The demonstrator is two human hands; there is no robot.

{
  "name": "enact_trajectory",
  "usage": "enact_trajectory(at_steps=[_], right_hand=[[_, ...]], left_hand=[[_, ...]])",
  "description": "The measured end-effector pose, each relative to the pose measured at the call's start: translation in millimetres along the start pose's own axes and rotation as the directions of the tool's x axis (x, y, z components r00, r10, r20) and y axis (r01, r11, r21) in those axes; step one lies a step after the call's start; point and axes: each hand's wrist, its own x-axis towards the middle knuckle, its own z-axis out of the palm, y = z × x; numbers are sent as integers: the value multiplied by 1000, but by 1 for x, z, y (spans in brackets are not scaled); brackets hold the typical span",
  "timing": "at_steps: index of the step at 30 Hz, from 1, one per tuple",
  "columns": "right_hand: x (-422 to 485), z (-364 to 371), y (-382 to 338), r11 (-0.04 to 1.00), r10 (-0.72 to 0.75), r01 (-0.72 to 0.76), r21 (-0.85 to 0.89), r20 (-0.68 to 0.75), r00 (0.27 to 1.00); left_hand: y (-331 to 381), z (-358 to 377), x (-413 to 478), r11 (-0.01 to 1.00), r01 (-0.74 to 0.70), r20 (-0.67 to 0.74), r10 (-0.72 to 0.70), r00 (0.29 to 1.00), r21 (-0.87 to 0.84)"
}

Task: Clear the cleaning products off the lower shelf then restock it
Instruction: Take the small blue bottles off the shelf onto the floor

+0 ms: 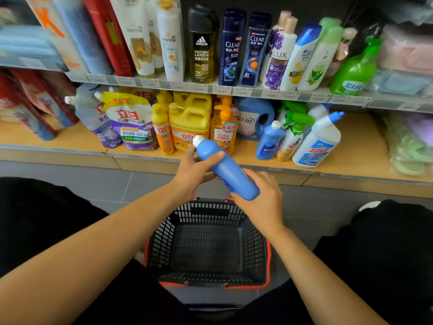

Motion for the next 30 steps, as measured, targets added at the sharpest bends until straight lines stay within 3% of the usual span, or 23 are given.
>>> enact_trajectory(at_steps=[3,6,9,12,15,21,24,26,30], right_hand=[[0,3,-5,951,136,-158,265,101,986],[4,5,-11,659,323,-432,617,286,902],[6,7,-12,389,365,-566,727,443,819],[3,10,-12,254,377,-649,717,545,749],[-1,9,-14,221,388,-694,685,592,707],[-2,-2,-12,322,275,-741,590,691,669],[-7,2,-15,315,275,-750,581,701,658],[-7,5,-19,293,323,-767,571,696,641],[0,-1,-17,277,351,-786,552,704,618]], left_hand=[[1,-10,-8,998,-62,-11,63,998,21],[-1,-24,-18,992,-120,15,120,993,25],[-6,-36,-31,987,-158,61,158,986,-5],[-13,-40,-44,987,-159,82,161,983,-39],[-17,-38,-54,977,-212,82,213,974,-23],[-22,-32,-50,961,-264,-21,266,964,89],[-27,-31,-47,963,-244,-42,250,967,115],[-30,-32,-48,958,-254,-4,257,966,135],[-33,-36,-55,919,-332,222,285,932,212]])
